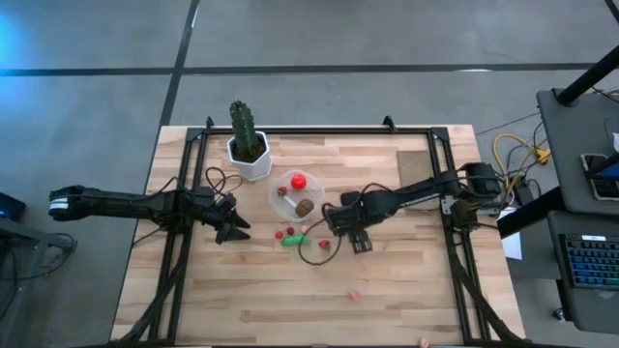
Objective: Pick and placing Produce into tupperware
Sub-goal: Put the corn into the transparent bin
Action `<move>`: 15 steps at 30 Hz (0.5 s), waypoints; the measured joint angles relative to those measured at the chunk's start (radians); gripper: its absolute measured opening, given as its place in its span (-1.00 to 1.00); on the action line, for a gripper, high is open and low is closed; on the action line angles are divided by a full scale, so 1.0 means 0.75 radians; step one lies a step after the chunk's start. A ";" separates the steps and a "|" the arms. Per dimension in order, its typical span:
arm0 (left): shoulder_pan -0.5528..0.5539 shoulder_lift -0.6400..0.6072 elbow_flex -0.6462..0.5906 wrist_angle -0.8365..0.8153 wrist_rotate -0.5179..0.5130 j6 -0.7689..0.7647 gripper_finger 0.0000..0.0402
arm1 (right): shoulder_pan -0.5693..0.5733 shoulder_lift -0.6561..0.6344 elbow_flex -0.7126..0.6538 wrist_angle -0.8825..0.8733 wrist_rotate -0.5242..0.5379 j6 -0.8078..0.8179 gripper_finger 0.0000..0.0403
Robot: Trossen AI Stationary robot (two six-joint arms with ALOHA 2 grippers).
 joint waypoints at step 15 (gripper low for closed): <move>0.000 -0.002 0.000 0.001 -0.006 0.001 0.41 | -0.389 0.293 0.737 0.010 -0.218 0.086 0.07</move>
